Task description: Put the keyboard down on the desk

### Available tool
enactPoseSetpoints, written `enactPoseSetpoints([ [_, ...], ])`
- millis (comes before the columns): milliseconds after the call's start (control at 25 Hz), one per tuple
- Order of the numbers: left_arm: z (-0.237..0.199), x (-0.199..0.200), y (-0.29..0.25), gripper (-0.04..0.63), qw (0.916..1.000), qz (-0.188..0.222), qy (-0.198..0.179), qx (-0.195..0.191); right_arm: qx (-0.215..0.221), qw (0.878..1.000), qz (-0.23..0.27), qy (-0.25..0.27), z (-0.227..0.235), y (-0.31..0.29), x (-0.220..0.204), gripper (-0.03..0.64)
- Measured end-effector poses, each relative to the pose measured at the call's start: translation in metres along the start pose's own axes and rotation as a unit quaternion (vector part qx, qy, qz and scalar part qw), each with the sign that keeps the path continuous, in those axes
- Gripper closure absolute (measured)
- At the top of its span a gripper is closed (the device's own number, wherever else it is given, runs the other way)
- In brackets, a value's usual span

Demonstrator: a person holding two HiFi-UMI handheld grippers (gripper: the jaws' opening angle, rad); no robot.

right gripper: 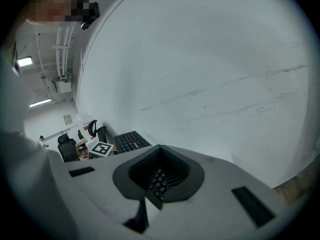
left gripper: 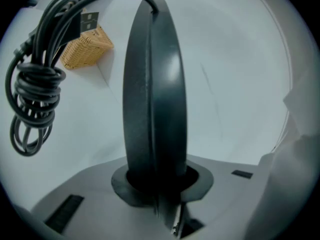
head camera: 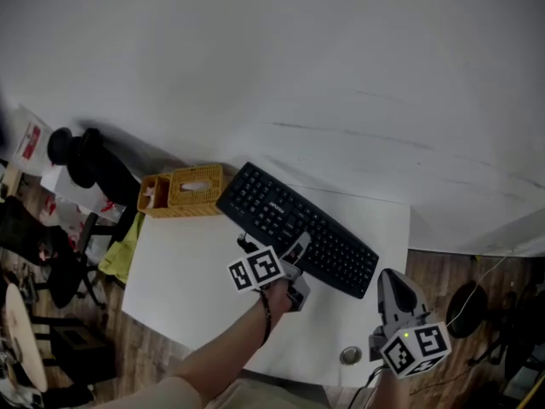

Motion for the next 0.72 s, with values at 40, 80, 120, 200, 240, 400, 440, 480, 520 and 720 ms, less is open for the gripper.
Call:
enactPoseSetpoints([
  [40,-0.006,0.0,-0.006,0.509,0.9999,-0.005,0.01,0.002,0.0,1.0,0.0,-0.006,0.001,-0.003,-0.002,0.592],
  [80,-0.011,-0.001,-0.012,0.509,0.9997,-0.012,0.02,0.005,-0.001,1.0,-0.001,-0.01,0.002,-0.006,-0.003,0.592],
  [120,-0.017,-0.001,-0.018,0.509,0.9994,-0.018,0.027,0.008,-0.003,1.0,-0.003,-0.013,0.003,-0.009,-0.006,0.592],
  [200,-0.03,-0.003,-0.03,0.509,0.9986,-0.029,0.041,0.018,-0.007,1.0,-0.01,-0.019,0.004,-0.014,-0.011,0.592],
  [240,-0.036,-0.003,-0.034,0.509,0.9979,-0.033,0.051,0.023,-0.008,1.0,-0.014,-0.022,0.005,-0.016,-0.014,0.592],
  [400,-0.056,0.001,-0.046,0.509,0.994,-0.041,0.095,0.036,-0.009,0.999,-0.035,-0.035,0.01,-0.027,-0.027,0.592],
  [440,-0.058,0.002,-0.05,0.509,0.9931,-0.044,0.102,0.037,-0.009,0.998,-0.039,-0.038,0.011,-0.03,-0.03,0.592],
  [480,-0.059,0.003,-0.053,0.508,0.992,-0.049,0.11,0.04,-0.01,0.998,-0.042,-0.041,0.013,-0.031,-0.032,0.592],
  [520,-0.061,0.003,-0.057,0.508,0.9905,-0.053,0.118,0.045,-0.01,0.998,-0.044,-0.044,0.013,-0.033,-0.033,0.592],
  [720,-0.074,0.005,-0.068,0.505,0.9847,-0.066,0.151,0.057,-0.005,0.997,-0.052,-0.053,0.011,-0.045,-0.04,0.592],
])
Point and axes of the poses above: the fingertips, and each gripper's own axes: y backward along the fingers, z to its right, x out of its top, the point moved 6 cm from there along y, backward along the fingers, and after that the axes turned 11 degrees about x, right-handed, at the moved point
